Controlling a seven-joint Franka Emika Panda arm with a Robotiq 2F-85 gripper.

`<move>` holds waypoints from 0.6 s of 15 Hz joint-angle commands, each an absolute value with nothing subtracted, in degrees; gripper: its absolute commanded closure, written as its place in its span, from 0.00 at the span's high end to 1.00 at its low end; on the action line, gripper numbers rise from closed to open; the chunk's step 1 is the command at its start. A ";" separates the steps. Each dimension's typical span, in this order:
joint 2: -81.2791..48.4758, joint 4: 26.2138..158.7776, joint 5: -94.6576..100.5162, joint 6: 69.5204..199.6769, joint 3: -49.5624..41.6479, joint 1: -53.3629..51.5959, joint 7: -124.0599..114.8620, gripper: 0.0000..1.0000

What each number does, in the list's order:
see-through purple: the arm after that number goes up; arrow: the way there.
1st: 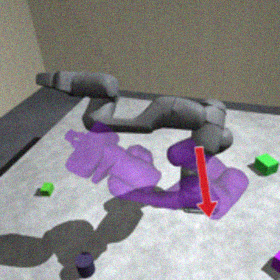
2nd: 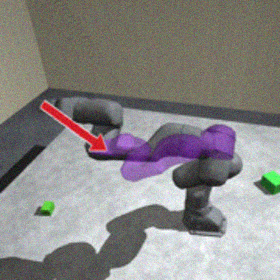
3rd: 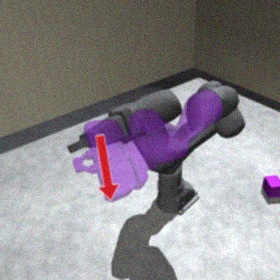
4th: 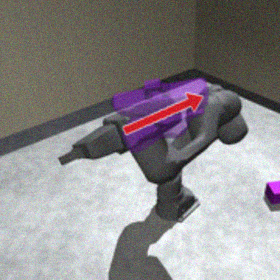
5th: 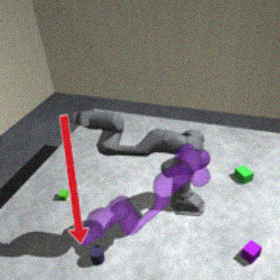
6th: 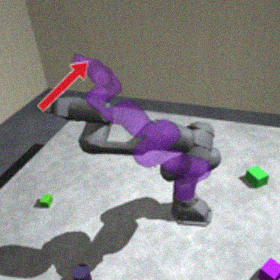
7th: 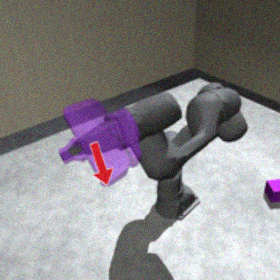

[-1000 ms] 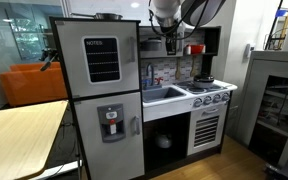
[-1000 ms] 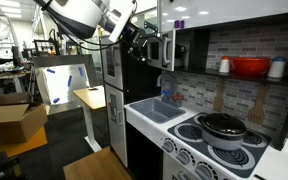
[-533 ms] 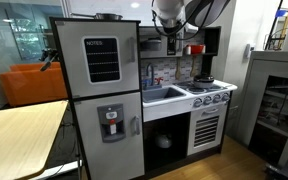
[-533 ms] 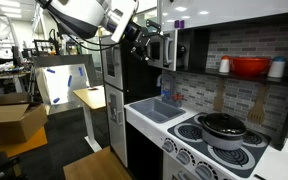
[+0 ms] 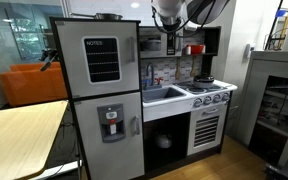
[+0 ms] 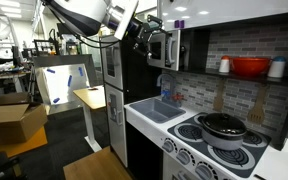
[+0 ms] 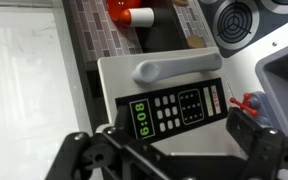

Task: Close the door of the microwave

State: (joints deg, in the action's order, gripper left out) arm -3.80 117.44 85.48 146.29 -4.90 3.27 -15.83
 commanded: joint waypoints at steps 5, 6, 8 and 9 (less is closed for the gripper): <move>-8.77 112.34 88.14 149.97 -5.21 3.63 -17.50 1.00; -9.61 111.62 87.93 150.34 -5.22 3.68 -17.32 1.00; -11.01 110.44 87.70 150.79 -5.25 3.73 -17.20 1.00; -11.42 110.00 87.63 150.72 -5.25 3.73 -17.30 1.00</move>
